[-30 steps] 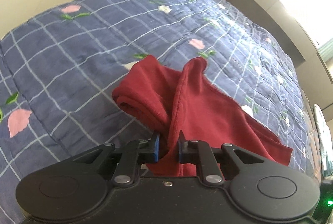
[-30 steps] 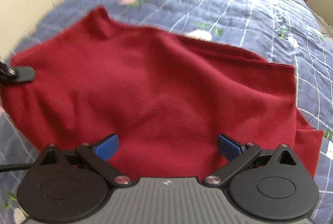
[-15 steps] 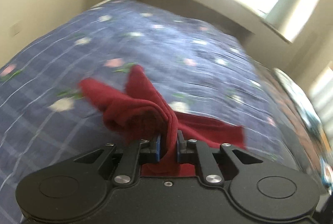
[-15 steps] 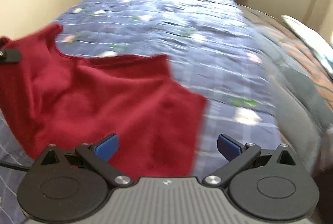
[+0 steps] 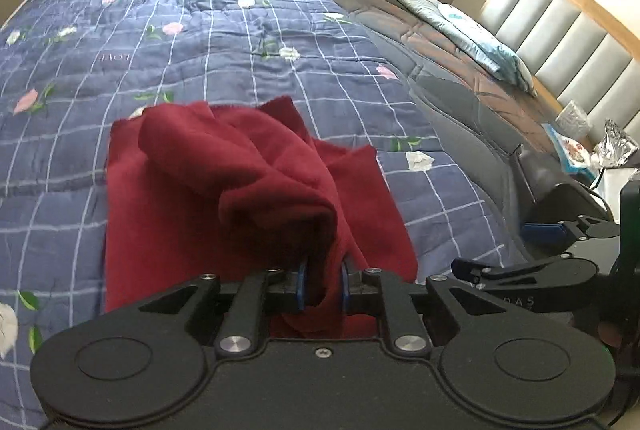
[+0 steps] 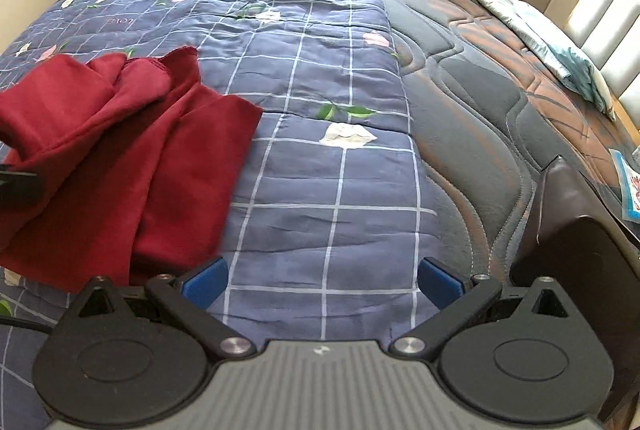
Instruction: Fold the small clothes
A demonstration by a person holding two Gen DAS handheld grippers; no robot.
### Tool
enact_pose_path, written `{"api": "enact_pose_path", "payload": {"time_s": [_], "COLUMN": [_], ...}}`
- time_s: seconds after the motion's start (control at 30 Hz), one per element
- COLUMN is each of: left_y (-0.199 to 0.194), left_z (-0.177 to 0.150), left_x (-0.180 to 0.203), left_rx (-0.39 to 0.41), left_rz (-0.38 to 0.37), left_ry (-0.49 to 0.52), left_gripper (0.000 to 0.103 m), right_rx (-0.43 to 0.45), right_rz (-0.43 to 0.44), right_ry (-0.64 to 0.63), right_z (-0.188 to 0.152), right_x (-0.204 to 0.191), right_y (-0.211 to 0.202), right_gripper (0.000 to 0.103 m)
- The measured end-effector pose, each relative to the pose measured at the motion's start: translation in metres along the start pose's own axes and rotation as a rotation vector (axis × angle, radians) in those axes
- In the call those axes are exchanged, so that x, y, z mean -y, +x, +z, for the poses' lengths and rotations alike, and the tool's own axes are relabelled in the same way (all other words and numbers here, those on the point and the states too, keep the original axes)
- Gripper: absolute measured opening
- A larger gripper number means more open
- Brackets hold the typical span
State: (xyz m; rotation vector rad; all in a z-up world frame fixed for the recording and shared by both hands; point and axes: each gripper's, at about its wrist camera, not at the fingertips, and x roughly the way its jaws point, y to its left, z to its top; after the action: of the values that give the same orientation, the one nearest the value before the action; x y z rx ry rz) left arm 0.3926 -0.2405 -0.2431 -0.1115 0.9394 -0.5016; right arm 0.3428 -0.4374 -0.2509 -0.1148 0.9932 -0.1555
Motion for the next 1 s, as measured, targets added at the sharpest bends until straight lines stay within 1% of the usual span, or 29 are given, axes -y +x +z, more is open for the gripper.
{"api": "enact_pose_path", "payload": {"time_s": [0.13,0.2,0.27,0.3,0.33,0.4,0.47,0.5,0.53,0.57,0.63,0.67,0.73,0.77,0.8,0.9,1.0], "left_y": [-0.001,-0.002,-0.005,-0.007,-0.009,-0.015,-0.02,-0.024,-0.028,-0.033,-0.042,-0.045,-0.051,-0.054,-0.057,-0.063,-0.068], "left_z": [-0.001,0.0,-0.002,-0.003,-0.004,-0.009,-0.015,-0.019,-0.022,-0.026,-0.034,-0.038,-0.045,-0.048,-0.05,-0.05,-0.048], "left_x": [-0.012,-0.016,-0.018,-0.019,-0.02,-0.022,-0.026,-0.029,-0.032,-0.036,-0.044,-0.049,-0.059,-0.064,-0.069,-0.083,-0.096], "left_rx": [-0.004,0.001,0.004,0.004,0.006,0.002,-0.012,-0.011,-0.009,-0.008,-0.006,-0.007,-0.009,-0.002,0.004,0.013,0.041], "left_rz": [-0.03,-0.037,-0.046,-0.051,-0.053,-0.064,-0.066,-0.066,-0.064,-0.055,-0.022,0.003,0.074,0.109,0.128,0.183,0.239], "left_ry": [-0.106,-0.133,-0.144,-0.147,-0.149,-0.157,-0.186,-0.205,-0.229,-0.257,-0.309,-0.334,-0.393,-0.423,-0.445,-0.503,-0.547], "left_gripper": [0.022,0.029,0.047,0.051,0.057,0.062,0.071,0.073,0.077,0.081,0.085,0.09,0.1,0.101,0.101,0.102,0.102], "right_rx": [0.019,0.036,0.051,0.061,0.073,0.098,0.136,0.157,0.177,0.193,0.219,0.225,0.233,0.244,0.253,0.289,0.327], "right_rz": [0.004,0.016,0.022,0.021,0.019,0.018,0.022,0.033,0.053,0.075,0.116,0.141,0.178,0.19,0.201,0.279,0.372], "right_ry": [-0.004,-0.006,-0.015,-0.022,-0.029,-0.043,-0.051,-0.05,-0.044,-0.037,-0.027,-0.033,-0.055,-0.063,-0.066,-0.056,-0.045], "right_z": [0.006,0.01,0.014,0.016,0.017,0.02,0.024,0.026,0.028,0.031,0.038,0.042,0.052,0.056,0.059,0.075,0.089], "right_x": [-0.002,-0.003,-0.007,-0.009,-0.01,-0.014,-0.018,-0.019,-0.02,-0.02,-0.025,-0.028,-0.038,-0.044,-0.049,-0.061,-0.074], "right_y": [0.001,0.001,0.001,0.001,0.0,-0.001,-0.006,-0.008,-0.011,-0.013,-0.015,-0.014,-0.012,-0.011,-0.012,-0.017,-0.023], "right_gripper": [0.103,0.103,0.103,0.103,0.103,0.103,0.103,0.103,0.103,0.103,0.103,0.103,0.103,0.103,0.103,0.103,0.103]}}
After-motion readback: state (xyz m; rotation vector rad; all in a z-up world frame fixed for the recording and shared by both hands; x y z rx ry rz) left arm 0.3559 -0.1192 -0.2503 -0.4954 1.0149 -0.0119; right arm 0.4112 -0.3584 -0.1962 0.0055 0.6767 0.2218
